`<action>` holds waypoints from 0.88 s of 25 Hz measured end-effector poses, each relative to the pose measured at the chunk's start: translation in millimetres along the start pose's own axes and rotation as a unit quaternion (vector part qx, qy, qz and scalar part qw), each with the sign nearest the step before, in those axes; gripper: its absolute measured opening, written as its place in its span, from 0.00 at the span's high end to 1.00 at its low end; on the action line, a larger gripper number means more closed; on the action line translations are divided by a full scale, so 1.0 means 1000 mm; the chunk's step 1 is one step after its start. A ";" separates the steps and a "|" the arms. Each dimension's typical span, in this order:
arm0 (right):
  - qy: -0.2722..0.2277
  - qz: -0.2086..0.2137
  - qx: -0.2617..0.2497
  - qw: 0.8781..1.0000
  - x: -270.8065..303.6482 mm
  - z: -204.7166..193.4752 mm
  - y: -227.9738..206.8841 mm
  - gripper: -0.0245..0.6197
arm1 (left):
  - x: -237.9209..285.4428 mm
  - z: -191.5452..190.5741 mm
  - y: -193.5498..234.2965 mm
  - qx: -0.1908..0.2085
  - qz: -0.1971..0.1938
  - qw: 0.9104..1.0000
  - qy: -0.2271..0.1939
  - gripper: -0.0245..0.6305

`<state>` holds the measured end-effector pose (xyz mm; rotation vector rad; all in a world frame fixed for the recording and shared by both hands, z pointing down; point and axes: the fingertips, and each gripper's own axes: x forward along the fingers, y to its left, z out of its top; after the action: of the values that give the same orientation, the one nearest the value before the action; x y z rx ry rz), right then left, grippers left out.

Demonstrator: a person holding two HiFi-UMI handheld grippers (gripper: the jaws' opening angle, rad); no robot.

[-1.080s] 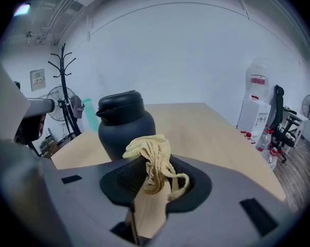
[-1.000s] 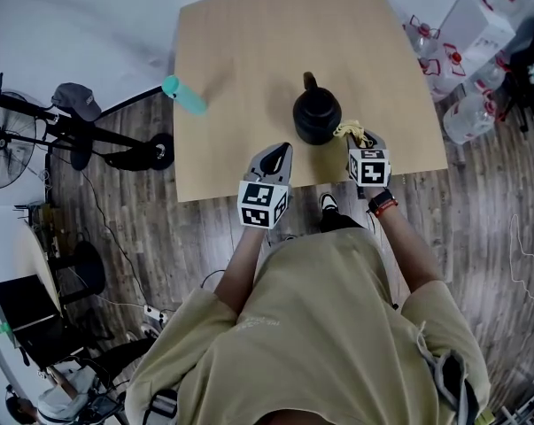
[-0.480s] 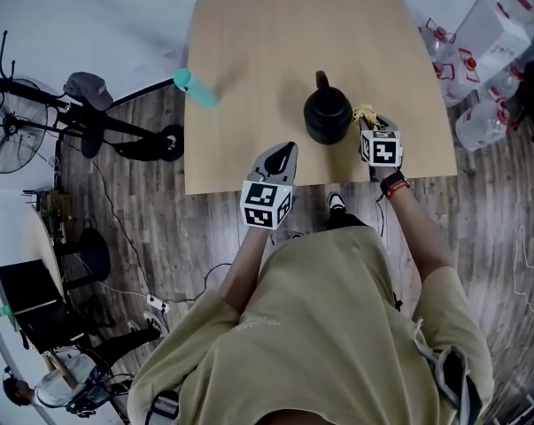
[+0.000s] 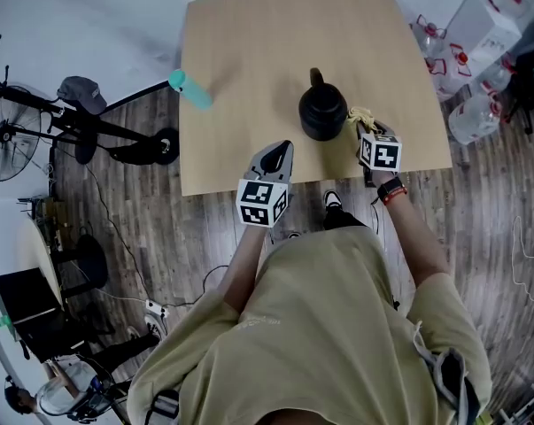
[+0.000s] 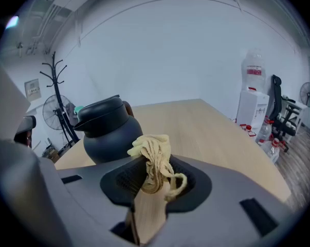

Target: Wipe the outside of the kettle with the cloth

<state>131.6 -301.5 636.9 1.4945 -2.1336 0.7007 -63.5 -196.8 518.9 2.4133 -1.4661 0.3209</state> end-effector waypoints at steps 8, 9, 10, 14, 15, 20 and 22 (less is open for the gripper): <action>0.023 0.048 0.072 0.996 -0.033 -0.071 0.063 0.76 | -0.017 -0.006 -0.003 -0.004 -0.007 1.000 -0.005 0.93; 0.023 0.057 0.079 0.995 -0.033 -0.075 0.075 0.76 | -0.020 -0.007 -0.001 -0.004 -0.006 1.000 -0.004 0.93; 0.023 0.066 0.084 0.994 -0.032 -0.077 0.088 0.76 | -0.023 -0.008 0.001 -0.004 -0.004 1.000 -0.003 0.93; 0.015 0.099 0.100 0.990 -0.020 -0.075 0.135 0.76 | -0.035 -0.011 0.008 -0.005 0.004 1.000 -0.001 0.93; 0.015 0.107 0.101 0.989 -0.016 -0.074 0.146 0.76 | -0.037 -0.012 0.010 -0.005 0.007 1.000 -0.001 0.93; 0.014 0.105 0.114 0.988 0.012 -0.066 0.180 0.76 | -0.047 -0.016 0.020 -0.007 0.021 1.000 -0.001 0.93; 0.013 0.092 0.127 0.988 0.024 -0.062 0.182 0.76 | -0.050 -0.014 0.023 -0.007 0.026 1.000 -0.003 0.93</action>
<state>-44.0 -227.1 671.8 1.4127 -2.2492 1.0874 -107.4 -161.1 518.4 2.3702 -1.5306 0.3135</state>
